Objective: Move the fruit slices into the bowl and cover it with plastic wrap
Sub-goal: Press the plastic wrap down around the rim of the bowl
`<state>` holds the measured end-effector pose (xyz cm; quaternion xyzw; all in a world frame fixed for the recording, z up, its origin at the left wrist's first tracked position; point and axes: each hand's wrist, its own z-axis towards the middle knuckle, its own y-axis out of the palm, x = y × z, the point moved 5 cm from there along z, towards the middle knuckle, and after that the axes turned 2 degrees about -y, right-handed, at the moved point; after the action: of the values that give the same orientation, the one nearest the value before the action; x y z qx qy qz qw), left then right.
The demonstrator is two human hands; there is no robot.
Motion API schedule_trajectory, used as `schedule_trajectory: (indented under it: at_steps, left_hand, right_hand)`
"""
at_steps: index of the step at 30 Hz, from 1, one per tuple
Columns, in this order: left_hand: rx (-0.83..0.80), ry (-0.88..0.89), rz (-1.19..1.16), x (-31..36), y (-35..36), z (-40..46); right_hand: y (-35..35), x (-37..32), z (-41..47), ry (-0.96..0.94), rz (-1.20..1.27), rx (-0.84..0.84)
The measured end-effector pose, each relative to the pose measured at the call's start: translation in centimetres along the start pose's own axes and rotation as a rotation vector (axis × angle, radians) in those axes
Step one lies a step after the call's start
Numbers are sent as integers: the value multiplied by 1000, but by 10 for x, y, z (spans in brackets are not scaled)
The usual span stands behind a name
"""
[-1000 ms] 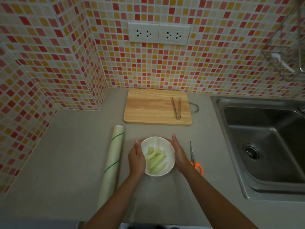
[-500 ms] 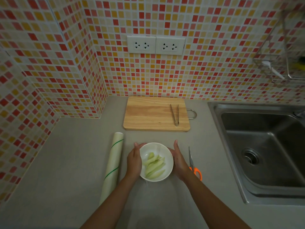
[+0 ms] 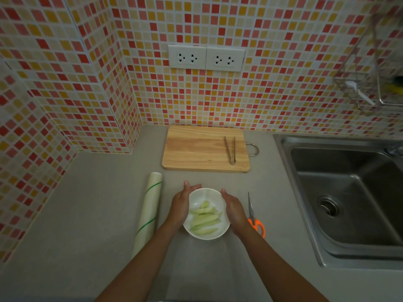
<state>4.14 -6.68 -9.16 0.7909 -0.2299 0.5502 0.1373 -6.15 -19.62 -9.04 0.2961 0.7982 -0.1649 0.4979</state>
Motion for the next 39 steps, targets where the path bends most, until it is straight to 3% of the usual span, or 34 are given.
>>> schedule_trajectory:
  at_steps: [7,13,17,23,33,39]
  left_hand:
    - [361,-29,-492,-13,-17,-22]
    - [372,-126,-684,-25,26,-45]
    - [260,-115,-772,-17,30,-34]
    - [413,-133,-543,-18,29,-31]
    - [422,-195,-463,-26,29,-30]
    - [390,-63,-320,-20,4,-25]
  right_hand:
    - [-11,11,3,6,185,268]
    - [-4,19,-1,15,196,346]
    - [-6,23,-4,-14,192,388]
    - [-9,29,-3,-4,252,389]
    - [-12,31,6,23,291,335]
    - [-14,20,14,16,173,216]
